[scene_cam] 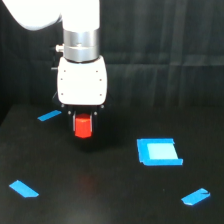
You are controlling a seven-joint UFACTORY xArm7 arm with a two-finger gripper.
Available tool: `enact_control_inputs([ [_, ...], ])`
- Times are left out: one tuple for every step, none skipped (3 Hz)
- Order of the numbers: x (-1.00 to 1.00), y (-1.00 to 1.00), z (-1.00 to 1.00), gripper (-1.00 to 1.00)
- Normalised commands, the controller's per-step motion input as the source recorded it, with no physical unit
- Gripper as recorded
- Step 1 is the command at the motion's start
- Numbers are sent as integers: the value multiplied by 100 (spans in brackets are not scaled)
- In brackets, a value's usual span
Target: Pick up the red object from the table
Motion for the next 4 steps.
enact_control_inputs([
  [-3, -10, 87, -96],
  [8, 1, 85, -100],
  [5, 3, 66, -100],
  [-2, -7, 54, -100],
])
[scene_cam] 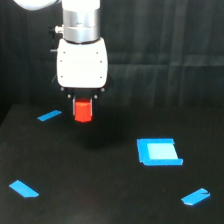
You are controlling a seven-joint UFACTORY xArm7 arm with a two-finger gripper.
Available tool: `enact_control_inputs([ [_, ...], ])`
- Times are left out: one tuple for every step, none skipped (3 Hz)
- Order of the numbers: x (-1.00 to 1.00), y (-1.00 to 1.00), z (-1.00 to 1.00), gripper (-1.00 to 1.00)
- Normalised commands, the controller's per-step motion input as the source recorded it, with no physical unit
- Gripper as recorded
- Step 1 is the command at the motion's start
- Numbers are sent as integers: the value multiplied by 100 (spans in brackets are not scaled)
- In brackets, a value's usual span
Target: Pick up the red object from the table
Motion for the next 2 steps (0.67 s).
enact_control_inputs([
  [-6, 4, 52, -100],
  [1, 10, 44, -100],
])
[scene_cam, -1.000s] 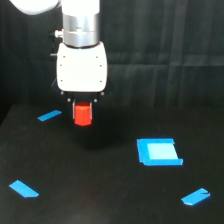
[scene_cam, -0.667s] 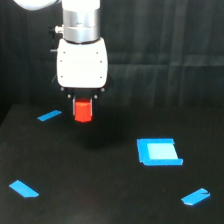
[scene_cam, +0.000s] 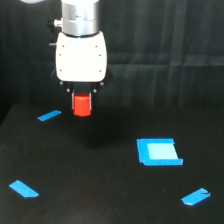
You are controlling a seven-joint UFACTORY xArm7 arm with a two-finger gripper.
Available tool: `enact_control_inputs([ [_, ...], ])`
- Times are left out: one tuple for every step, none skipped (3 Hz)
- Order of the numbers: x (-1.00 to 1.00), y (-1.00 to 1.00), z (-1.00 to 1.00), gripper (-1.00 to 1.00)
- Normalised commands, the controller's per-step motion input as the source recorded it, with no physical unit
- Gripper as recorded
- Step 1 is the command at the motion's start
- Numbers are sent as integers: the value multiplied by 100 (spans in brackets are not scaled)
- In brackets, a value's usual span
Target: Pick up the red object from the table
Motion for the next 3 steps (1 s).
enact_control_inputs([
  [-2, 4, 31, -99],
  [1, 1, 21, -90],
  [6, 5, 12, -92],
])
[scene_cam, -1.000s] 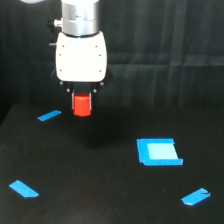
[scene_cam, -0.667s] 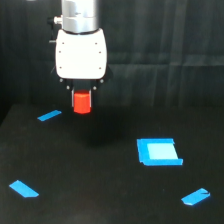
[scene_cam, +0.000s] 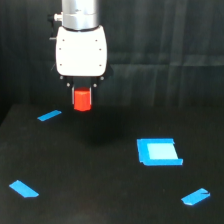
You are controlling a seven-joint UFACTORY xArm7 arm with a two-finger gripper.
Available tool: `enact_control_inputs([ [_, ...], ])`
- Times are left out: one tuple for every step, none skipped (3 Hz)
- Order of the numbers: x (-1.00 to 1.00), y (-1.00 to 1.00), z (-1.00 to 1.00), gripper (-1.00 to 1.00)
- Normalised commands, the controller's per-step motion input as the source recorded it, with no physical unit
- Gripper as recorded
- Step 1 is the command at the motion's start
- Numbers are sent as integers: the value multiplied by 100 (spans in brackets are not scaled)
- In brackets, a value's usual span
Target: Pick up the red object from the table
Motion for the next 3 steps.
enact_control_inputs([
  [10, 10, 16, -90],
  [3, 9, -2, -100],
  [4, 7, 4, -100],
])
